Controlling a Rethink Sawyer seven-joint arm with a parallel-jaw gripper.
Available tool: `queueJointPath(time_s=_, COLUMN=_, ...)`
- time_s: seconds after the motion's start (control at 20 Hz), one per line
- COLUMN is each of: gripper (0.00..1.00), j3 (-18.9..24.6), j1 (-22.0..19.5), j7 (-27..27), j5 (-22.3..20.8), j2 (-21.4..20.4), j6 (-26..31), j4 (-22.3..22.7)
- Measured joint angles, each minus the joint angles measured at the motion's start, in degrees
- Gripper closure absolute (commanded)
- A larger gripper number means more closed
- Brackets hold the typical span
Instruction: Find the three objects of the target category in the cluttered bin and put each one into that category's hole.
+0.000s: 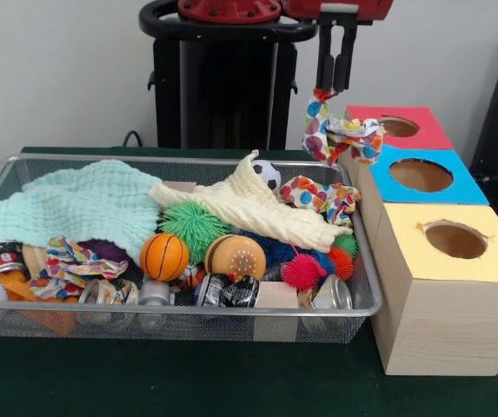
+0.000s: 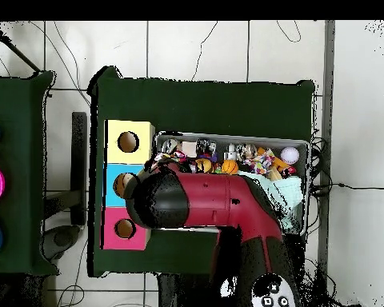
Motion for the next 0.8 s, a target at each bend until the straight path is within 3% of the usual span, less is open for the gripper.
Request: queueJointPath(time_s=0.8, gripper=1.0, j3=-0.57, j1=1.5, j7=0.0, j5=1.89, j2=-3.38, j6=0.36, j4=0.09)
